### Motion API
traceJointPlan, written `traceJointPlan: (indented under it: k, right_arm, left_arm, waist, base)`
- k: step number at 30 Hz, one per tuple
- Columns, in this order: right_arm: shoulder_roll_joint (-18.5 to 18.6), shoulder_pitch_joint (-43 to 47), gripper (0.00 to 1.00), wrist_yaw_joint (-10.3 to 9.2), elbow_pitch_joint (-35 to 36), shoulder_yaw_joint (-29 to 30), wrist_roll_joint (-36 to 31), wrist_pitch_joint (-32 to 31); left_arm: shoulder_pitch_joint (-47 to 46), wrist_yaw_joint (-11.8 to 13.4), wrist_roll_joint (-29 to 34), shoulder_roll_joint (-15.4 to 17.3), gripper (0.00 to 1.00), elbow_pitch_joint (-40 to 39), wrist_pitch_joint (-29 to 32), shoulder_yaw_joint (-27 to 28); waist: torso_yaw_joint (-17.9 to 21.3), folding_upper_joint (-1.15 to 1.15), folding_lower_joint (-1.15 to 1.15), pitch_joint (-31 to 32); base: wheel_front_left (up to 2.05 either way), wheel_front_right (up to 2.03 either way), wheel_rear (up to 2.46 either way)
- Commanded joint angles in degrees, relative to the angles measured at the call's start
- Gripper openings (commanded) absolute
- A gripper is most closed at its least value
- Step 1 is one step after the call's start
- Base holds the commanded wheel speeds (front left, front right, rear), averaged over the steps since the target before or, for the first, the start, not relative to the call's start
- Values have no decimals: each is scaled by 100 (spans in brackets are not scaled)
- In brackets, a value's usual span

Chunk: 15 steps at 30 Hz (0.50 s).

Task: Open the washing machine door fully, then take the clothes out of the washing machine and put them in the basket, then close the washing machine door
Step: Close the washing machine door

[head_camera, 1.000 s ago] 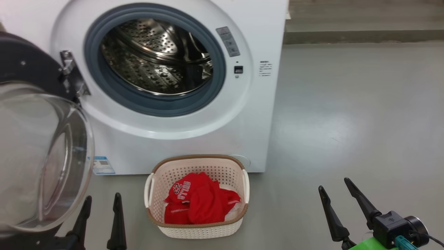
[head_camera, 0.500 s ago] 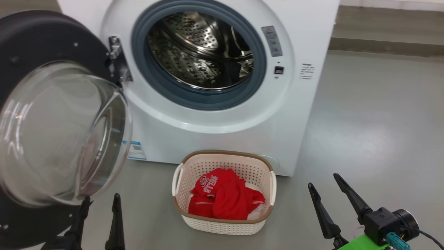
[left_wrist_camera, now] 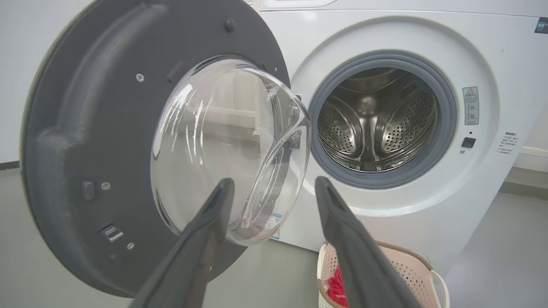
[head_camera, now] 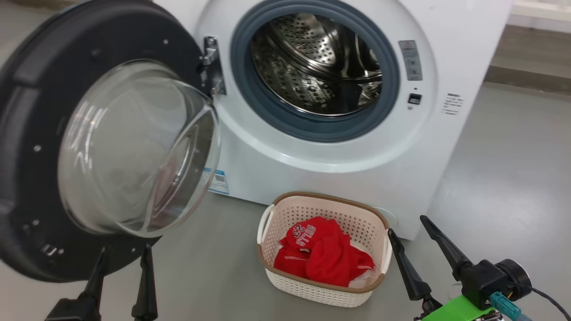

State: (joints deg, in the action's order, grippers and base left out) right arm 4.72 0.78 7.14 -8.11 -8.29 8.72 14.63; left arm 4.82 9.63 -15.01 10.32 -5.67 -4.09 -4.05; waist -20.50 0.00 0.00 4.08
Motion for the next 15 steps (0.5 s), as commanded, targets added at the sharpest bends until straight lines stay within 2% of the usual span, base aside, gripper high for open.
traceJointPlan:
  k: [1,7,15]
  right_arm:
    - [19,-274,100,35,164,-144,42,37]
    - [-10,-249,100,35,171,-162,29,37]
    - [11,-381,100,35,117,-296,34,37]
  left_arm:
    - [-89,54,63,128,100,-194,12,186]
    - [-61,95,63,150,100,-256,58,179]
    - [4,190,23,136,100,-335,6,241]
  waist:
    - [-261,0,0,57]
    - [-541,0,0,107]
    - [-636,0,0,38]
  base:
    - [0,0,0]
    - [0,0,0]
    - [0,0,0]
